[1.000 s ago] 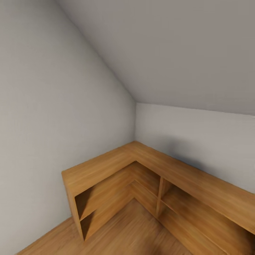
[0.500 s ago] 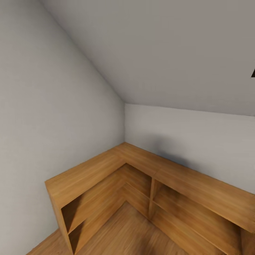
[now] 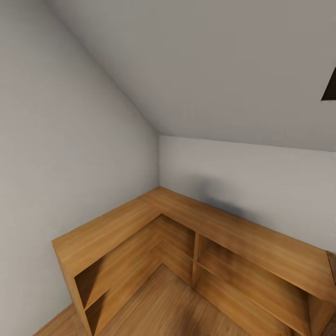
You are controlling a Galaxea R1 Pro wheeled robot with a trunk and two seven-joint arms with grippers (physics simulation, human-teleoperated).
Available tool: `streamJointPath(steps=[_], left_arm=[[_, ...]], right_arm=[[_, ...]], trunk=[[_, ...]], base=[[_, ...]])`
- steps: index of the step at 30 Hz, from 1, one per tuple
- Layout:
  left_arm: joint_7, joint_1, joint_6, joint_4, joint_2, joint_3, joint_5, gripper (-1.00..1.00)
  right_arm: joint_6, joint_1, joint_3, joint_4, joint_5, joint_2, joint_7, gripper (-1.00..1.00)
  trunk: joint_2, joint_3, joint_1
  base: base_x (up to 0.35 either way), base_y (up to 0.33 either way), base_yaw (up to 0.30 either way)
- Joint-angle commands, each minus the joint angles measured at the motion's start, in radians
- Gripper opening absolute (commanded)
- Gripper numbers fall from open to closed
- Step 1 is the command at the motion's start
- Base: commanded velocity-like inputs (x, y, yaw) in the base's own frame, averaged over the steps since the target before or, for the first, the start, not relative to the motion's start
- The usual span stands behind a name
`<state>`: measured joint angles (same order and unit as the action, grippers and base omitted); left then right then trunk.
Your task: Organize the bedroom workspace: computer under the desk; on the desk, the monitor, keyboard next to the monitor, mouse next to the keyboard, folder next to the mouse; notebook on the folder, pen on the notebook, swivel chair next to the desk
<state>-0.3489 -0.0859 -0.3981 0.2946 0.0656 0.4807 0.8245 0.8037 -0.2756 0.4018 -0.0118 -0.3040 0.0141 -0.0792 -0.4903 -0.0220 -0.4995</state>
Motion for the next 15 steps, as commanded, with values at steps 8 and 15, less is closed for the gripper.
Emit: streamJointPath(steps=[8,15], left_arm=[[-0.007,0.000,-0.002,0.001,0.001,0.009,0.005,1.00],[-0.007,0.000,-0.002,0.001,0.002,0.009,0.005,1.00]], right_arm=[[-0.008,-0.001,0.008,-0.001,-0.003,0.000,-0.008,1.00],[-0.009,-0.001,0.006,0.000,-0.006,0.000,-0.008,1.00]], trunk=[[-0.001,0.011,0.000],[-0.001,0.020,0.000]], base=[[0.000,0.000,-0.183],[0.000,0.056,-0.189]])
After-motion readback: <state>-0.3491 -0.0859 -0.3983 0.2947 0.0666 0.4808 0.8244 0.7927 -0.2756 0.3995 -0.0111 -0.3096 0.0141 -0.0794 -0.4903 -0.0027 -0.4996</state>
